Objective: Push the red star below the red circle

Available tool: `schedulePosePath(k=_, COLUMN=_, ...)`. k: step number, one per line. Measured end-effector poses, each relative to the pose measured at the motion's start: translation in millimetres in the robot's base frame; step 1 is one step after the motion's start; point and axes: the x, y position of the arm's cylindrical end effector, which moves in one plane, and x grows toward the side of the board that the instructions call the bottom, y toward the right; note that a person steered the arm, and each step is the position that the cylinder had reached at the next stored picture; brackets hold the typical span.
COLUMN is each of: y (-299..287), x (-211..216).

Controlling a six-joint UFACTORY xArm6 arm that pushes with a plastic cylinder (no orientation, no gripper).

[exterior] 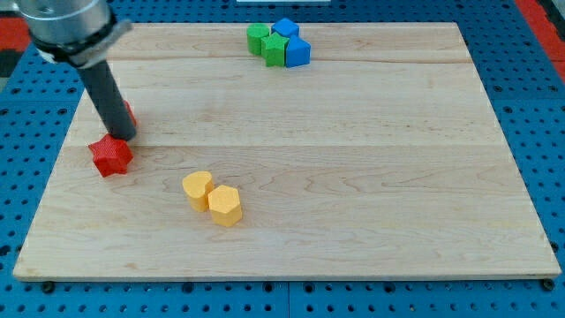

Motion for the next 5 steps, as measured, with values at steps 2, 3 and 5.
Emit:
schedulePosePath(k=2, y=54, x=-4)
schedulePosePath(k=3, y=85, x=30)
schedulePosePath(k=5, y=19, x=90)
